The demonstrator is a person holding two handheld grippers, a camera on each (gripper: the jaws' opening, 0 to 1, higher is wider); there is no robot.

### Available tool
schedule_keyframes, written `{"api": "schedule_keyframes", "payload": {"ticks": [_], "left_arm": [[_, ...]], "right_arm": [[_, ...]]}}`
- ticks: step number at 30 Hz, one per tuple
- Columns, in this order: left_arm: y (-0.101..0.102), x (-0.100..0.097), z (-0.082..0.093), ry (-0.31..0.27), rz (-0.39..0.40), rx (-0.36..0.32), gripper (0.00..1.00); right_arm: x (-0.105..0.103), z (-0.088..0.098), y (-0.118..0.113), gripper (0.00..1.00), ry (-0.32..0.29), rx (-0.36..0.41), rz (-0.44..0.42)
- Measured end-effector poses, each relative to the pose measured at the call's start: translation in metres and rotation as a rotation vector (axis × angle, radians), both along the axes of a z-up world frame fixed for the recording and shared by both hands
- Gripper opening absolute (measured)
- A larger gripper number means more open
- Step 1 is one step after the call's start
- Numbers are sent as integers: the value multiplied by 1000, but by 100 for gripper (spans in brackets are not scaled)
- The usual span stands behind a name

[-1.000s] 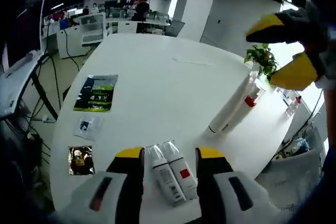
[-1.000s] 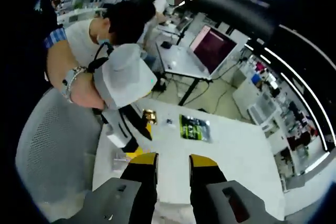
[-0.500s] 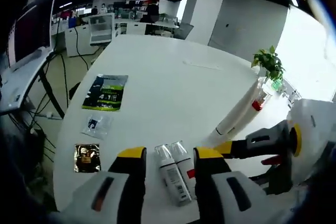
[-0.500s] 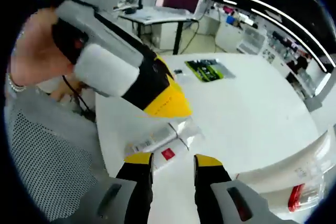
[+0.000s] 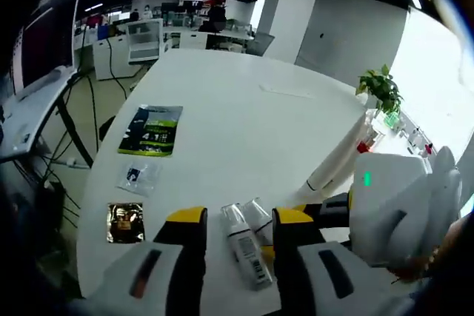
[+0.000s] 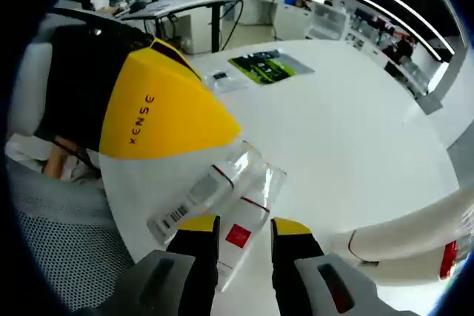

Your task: Arrange the skincare products in the storage area until every visible bottle or jar stands upright without overlapping.

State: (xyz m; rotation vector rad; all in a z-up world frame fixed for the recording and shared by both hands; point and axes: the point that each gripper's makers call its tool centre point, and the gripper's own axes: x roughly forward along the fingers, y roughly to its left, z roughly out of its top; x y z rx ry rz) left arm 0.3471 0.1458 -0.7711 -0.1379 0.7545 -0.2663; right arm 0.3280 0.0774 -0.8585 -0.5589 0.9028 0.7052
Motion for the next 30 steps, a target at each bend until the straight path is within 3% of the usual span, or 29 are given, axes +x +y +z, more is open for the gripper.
{"api": "schedule_keyframes", "payload": {"ticks": [8, 13, 16, 20, 23, 30], "left_arm": [[-2, -1, -3, 10, -9, 0, 30], [-3, -2, -5, 24, -15, -4, 30], [-5, -3, -6, 32, -21, -11, 30], [-8, -4, -5, 37, -19, -47, 31], [-11, -3, -2, 37, -14, -101, 32], [-43, -9, 5, 71, -87, -302, 41]], "right_arm": [[7, -6, -16, 17, -72, -71, 34], [9, -4, -18, 16, -66, -54, 52], [7, -5, -23, 16, -11, -47, 29], [6, 4, -30, 15, -14, -52, 35], [8, 23, -24, 15, -23, 18, 34], [-5, 84, -17, 15, -38, 275, 26]]}}
